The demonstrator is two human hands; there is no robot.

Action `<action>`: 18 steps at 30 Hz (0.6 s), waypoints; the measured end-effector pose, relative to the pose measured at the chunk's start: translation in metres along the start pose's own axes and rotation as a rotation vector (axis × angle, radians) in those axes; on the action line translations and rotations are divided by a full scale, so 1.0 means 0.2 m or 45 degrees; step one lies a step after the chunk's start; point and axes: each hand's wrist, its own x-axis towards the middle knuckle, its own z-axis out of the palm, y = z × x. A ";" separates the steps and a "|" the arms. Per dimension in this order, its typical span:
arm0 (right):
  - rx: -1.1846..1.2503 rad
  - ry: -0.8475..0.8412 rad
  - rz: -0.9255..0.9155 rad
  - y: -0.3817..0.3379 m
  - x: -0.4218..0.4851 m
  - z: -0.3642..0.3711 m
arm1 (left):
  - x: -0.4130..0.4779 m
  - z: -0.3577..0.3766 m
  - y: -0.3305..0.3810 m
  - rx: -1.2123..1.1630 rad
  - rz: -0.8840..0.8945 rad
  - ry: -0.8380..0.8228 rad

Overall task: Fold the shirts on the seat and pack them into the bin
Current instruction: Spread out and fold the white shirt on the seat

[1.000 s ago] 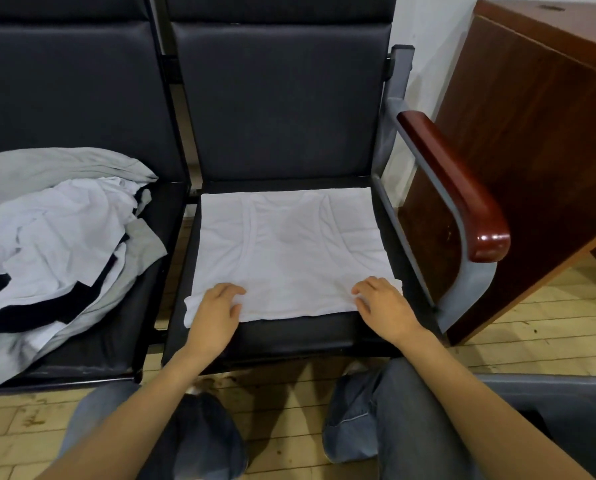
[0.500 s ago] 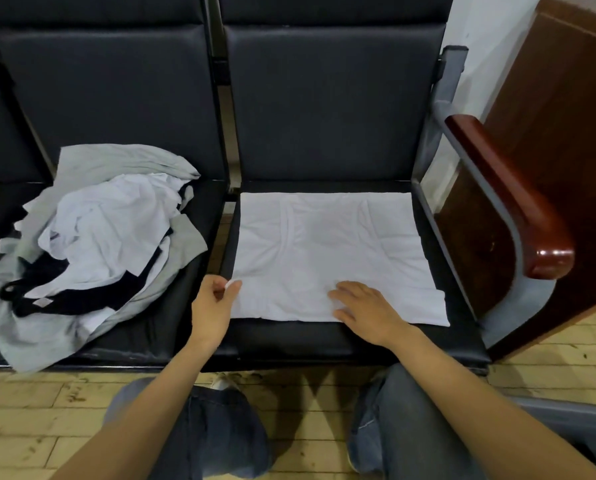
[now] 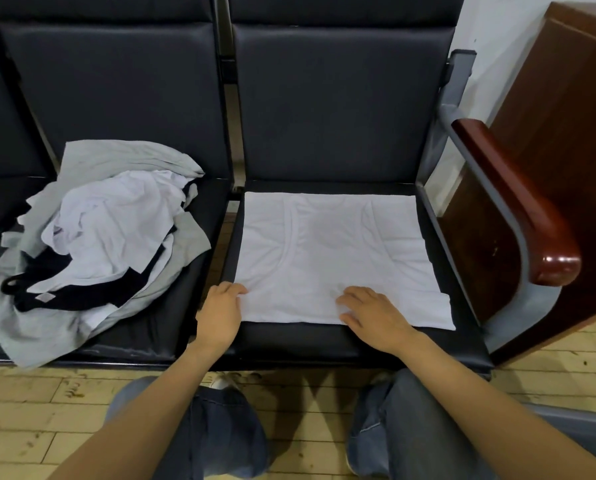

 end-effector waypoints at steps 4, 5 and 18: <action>-0.064 0.034 -0.019 -0.04 0.08 -0.03 | 0.01 -0.03 -0.01 -0.196 -0.215 0.072; -0.048 0.051 -0.026 -0.06 0.13 -0.06 | 0.02 -0.04 -0.01 -0.231 -0.328 0.071; 0.343 0.318 0.013 -0.49 1.23 -0.20 | 0.08 -0.10 -0.03 -0.462 -0.621 0.030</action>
